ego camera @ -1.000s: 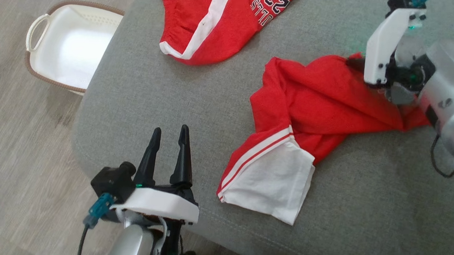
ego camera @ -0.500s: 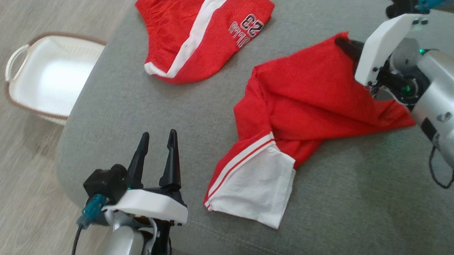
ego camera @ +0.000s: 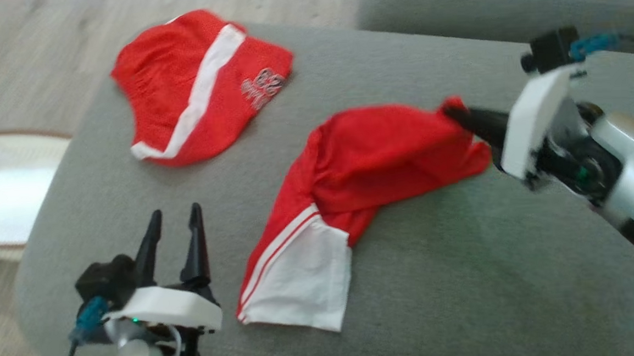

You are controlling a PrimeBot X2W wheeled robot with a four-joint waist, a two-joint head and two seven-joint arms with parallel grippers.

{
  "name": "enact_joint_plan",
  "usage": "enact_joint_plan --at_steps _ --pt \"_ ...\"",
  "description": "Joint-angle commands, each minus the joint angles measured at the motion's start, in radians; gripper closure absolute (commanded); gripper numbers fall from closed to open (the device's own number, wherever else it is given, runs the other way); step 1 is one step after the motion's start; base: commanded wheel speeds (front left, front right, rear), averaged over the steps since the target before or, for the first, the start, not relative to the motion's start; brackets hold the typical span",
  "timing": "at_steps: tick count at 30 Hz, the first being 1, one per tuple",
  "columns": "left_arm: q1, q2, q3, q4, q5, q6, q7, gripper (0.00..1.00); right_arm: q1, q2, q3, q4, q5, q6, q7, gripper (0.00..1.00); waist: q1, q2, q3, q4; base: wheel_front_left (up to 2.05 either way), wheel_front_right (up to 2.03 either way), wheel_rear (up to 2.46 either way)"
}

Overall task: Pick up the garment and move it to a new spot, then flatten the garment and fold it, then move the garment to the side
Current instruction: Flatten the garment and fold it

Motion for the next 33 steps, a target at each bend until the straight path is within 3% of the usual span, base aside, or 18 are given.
enact_joint_plan --at_steps 1,11,17,21,22,23,24,27,33 --pt "-0.022 0.017 0.044 -0.037 0.010 0.000 -0.012 0.00 0.010 -0.038 -0.004 -0.035 0.002 0.007 0.006 1.00 0.0000 0.0000 -0.031 -0.058 0.00 0.00 0.00" --pt "0.006 0.025 0.095 -0.070 0.026 0.002 -0.012 0.00 0.153 -0.267 0.051 -0.179 0.005 0.007 0.118 1.00 0.0000 0.0000 -0.024 -0.156 0.00 0.00 0.00" --pt "0.005 0.021 0.091 -0.064 0.032 -0.006 -0.012 0.00 0.221 -0.334 0.075 -0.173 -0.010 0.007 0.180 1.00 0.0000 0.0000 -0.017 -0.165 0.00 0.00 0.00" --pt "0.006 0.019 0.087 -0.054 0.034 -0.010 -0.012 0.00 0.237 -0.342 0.094 -0.137 -0.073 0.007 0.213 1.00 0.0000 0.0000 -0.020 -0.162 0.00 0.00 0.00" --pt "0.005 0.019 0.086 -0.051 0.035 -0.011 -0.012 0.00 0.240 -0.339 0.096 -0.123 -0.088 0.007 0.222 0.82 0.0000 0.0000 -0.024 -0.160 0.00 0.00 0.00" --pt "0.006 0.021 0.085 -0.048 0.035 -0.012 -0.012 0.00 0.247 -0.335 0.096 -0.107 -0.095 0.007 0.235 0.56 0.0000 0.0000 -0.029 -0.158 0.00 0.00 0.00" --pt "0.006 0.023 0.085 -0.046 0.035 -0.013 -0.012 0.00 0.253 -0.331 0.093 -0.092 -0.099 0.007 0.246 0.00 0.0000 0.0000 -0.033 -0.157 0.00 0.00 0.00" --pt "0.006 0.031 0.085 -0.043 0.034 -0.014 -0.008 0.00 0.264 -0.321 0.067 -0.067 -0.103 0.007 0.266 0.00 0.0000 0.0000 -0.046 -0.153 0.00 0.00 0.00" --pt "-0.020 0.052 0.076 -0.065 0.029 -0.029 0.030 0.00 0.261 -0.323 -0.052 -0.086 -0.098 0.007 0.173 0.00 0.0000 0.0000 -0.059 -0.154 0.00 0.00 0.00"
